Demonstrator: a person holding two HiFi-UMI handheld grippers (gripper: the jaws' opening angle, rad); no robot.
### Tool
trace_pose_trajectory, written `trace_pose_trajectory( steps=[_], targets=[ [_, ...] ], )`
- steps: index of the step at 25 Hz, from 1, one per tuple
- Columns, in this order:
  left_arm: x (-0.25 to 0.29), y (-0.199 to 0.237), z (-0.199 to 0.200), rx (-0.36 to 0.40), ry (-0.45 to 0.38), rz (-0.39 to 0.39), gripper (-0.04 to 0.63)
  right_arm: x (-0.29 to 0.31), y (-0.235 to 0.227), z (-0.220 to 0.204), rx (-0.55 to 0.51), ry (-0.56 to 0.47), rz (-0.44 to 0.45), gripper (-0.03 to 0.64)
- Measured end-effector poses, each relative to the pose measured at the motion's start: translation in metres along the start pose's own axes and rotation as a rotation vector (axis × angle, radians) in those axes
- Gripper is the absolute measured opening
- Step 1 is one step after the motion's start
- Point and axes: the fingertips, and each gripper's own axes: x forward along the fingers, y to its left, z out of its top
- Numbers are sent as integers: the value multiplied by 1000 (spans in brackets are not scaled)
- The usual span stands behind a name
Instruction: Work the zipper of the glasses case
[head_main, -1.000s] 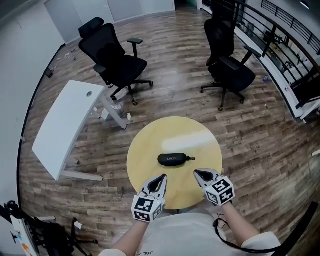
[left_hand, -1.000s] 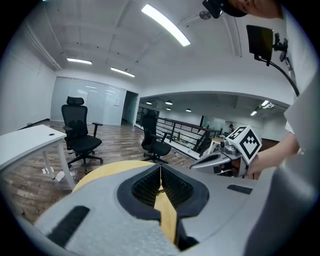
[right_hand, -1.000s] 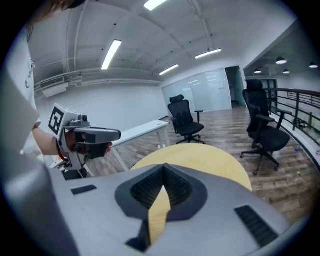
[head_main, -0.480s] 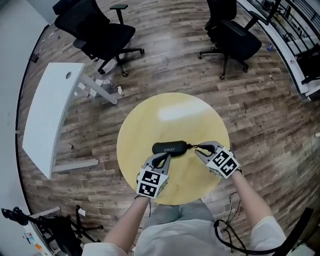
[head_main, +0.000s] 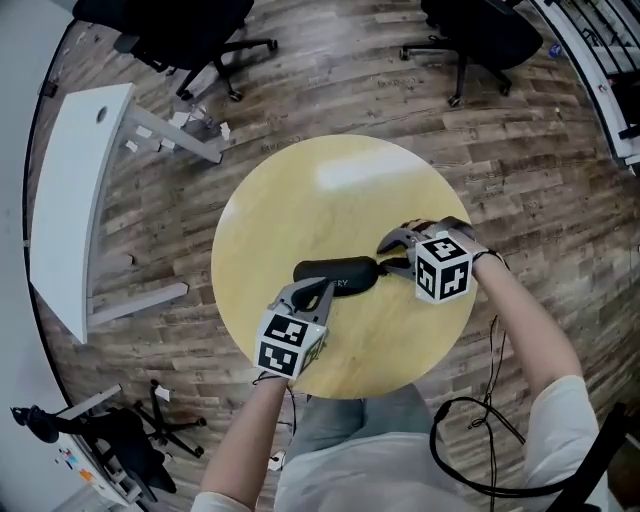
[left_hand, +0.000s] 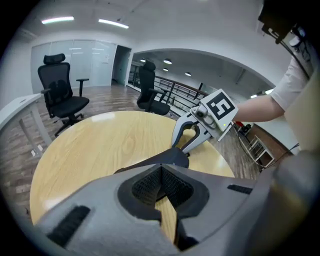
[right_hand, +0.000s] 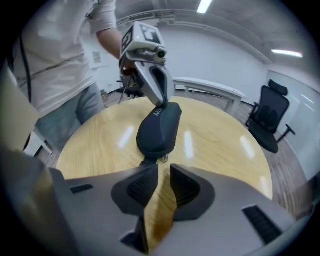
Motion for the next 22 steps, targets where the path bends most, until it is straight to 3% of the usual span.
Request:
trace_pose_trajectory(
  steps=[4,8,13,18,22],
  targets=[
    [1,0,-6,-78,34,-34,6,12,2,5,-205,45,104,57],
    [1,0,-6,-26,39,-26,6,20,5,6,-426,136,193,54],
    [-1,2,-7,5,48,-5,6,15,4,4,-372,185,261,23],
    [-3,6,-9,-16,41,8,6,9,2,2,-279,203,251,3],
    [-1,3,-8,15,47,29,6,5,6,2,-193,201,224,2]
  ],
)
